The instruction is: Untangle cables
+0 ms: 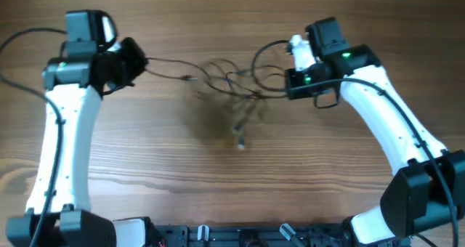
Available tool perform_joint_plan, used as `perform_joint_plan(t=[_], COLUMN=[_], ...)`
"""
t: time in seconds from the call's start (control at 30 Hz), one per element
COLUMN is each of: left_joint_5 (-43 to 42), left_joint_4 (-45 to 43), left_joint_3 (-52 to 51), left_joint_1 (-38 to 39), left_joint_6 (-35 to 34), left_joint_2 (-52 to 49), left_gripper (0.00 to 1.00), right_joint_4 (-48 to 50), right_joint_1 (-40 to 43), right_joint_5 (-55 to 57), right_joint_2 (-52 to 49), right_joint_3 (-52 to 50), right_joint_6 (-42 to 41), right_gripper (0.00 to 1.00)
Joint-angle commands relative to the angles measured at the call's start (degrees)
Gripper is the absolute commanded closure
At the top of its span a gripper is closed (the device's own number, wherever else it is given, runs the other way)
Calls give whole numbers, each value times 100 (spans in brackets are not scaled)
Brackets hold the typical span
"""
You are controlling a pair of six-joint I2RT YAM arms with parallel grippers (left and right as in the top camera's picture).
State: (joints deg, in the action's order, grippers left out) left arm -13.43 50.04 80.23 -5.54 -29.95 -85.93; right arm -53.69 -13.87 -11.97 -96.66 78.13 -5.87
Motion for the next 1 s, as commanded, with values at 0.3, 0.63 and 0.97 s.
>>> perform_joint_plan(t=[0.3,0.63,0.97], left_joint_5=[308,302,302], left_joint_4=[369,498,846], left_joint_3=[35,33,22], left_joint_1=[-2146,-3333,-1797], left_joint_6=[-658,-680,-649], left_joint_2=[341,234,-306], left_gripper=[96,96,0], right_joint_4=[197,756,452], right_joint_1=[2538,3521,2599], right_joint_5=[1733,468,-1377], right_joint_2=[98,96,22], right_joint_3=[-2,-26,-365], right_joint_6=[-177,-326,-317], right_gripper=[92,94,78])
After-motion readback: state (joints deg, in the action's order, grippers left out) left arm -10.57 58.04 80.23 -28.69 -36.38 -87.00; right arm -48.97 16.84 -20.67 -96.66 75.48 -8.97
